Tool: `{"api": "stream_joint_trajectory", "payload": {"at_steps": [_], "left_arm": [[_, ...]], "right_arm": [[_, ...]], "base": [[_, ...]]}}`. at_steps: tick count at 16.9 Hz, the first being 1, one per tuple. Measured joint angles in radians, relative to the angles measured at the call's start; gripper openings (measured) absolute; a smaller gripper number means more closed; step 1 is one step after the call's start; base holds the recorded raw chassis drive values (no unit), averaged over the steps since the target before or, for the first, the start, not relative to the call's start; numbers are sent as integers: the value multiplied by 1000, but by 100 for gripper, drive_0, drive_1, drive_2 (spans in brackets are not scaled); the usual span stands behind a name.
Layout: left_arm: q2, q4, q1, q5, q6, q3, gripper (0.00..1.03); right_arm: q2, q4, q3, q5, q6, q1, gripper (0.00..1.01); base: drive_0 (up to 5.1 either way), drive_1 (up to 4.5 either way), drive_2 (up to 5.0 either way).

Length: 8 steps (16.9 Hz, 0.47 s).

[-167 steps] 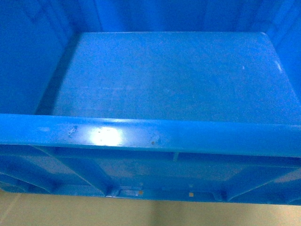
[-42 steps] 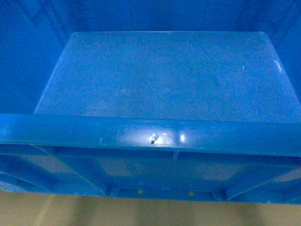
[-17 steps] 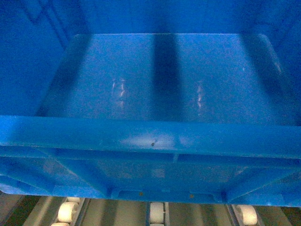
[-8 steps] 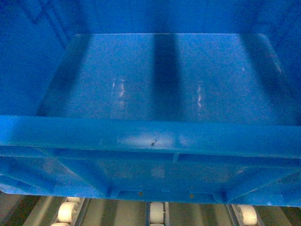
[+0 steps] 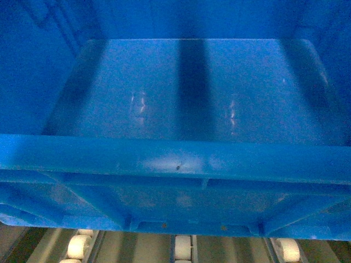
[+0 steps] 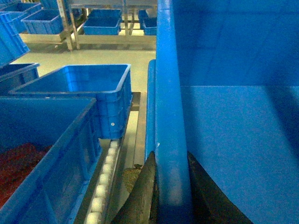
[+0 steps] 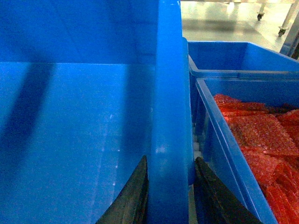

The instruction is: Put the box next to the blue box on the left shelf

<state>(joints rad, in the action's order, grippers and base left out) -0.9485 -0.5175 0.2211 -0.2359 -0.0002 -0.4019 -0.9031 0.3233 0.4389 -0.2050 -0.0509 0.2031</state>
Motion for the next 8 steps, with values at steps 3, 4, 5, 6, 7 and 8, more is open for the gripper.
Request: {"api": "stream_joint_trajectory", "payload": {"at_steps": [3, 4, 5, 6, 7, 8], "left_arm": [[0, 0, 0, 0, 0, 0, 9], [0, 0, 0, 0, 0, 0, 9], [0, 0, 0, 0, 0, 0, 9], [0, 0, 0, 0, 0, 0, 9], [0, 0, 0, 0, 0, 0, 9], [0, 0, 0, 0, 0, 0, 9]], "right_arm": [[0, 0, 0, 0, 0, 0, 20], [0, 0, 0, 0, 0, 0, 20], [0, 0, 0, 0, 0, 0, 20], [0, 0, 0, 0, 0, 0, 20], [0, 0, 0, 0, 0, 0, 20], [0, 0, 0, 0, 0, 0, 20]], "base": [[0, 0, 0], [0, 0, 0], [0, 0, 0], [0, 0, 0], [0, 0, 0], [0, 0, 0]]}}
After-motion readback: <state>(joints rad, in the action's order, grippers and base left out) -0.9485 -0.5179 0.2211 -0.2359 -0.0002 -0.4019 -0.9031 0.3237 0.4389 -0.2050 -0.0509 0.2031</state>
